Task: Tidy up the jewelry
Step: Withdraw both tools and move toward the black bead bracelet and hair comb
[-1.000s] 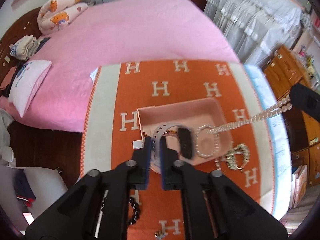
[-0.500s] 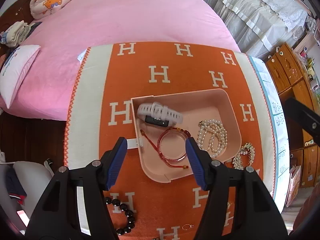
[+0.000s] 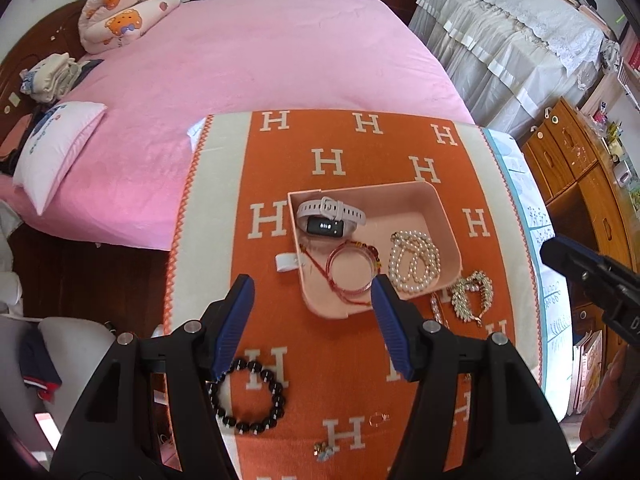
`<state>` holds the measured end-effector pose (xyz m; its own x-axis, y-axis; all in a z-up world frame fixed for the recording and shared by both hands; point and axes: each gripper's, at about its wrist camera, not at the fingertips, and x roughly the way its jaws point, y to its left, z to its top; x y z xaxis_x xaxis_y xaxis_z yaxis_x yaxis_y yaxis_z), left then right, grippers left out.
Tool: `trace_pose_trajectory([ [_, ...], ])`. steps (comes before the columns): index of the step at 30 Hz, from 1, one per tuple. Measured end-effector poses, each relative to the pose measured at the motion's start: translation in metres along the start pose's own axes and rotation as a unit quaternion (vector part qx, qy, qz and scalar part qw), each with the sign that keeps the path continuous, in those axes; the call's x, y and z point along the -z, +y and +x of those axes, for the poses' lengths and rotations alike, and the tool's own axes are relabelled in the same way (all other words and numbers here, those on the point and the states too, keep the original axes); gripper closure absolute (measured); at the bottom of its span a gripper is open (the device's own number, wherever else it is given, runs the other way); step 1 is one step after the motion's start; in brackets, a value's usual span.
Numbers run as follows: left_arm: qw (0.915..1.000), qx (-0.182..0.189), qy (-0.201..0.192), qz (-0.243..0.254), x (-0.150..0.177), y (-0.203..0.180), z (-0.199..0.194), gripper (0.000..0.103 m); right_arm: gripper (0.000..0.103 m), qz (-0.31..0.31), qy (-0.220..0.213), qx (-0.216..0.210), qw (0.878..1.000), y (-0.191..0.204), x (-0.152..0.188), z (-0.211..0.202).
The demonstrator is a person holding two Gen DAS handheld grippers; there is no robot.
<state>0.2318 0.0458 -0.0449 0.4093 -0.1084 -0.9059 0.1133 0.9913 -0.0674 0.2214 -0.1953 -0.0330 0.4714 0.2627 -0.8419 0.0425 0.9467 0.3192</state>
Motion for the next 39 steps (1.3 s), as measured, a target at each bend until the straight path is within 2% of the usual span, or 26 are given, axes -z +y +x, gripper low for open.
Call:
trace_pose_trajectory([
  [13, 0.9985, -0.023, -0.031, -0.038, 0.053, 0.028, -0.084, 0.045, 0.068, 0.005, 0.011, -0.014, 1.000, -0.014, 0.076, -0.055],
  [22, 0.9971, -0.045, -0.028, -0.054, 0.092, 0.058, -0.118, 0.045, 0.068, -0.003, 0.004, -0.003, 1.000, -0.026, 0.105, -0.091],
  [28, 0.9979, -0.040, -0.007, -0.052, 0.117, 0.072, -0.103, 0.045, 0.068, -0.002, 0.009, 0.023, 1.000, -0.035, 0.111, -0.099],
  [39, 0.9980, -0.016, 0.050, -0.035, 0.133, 0.094, -0.030, 0.045, 0.068, 0.015, 0.016, 0.075, 0.997, -0.030, 0.110, -0.079],
])
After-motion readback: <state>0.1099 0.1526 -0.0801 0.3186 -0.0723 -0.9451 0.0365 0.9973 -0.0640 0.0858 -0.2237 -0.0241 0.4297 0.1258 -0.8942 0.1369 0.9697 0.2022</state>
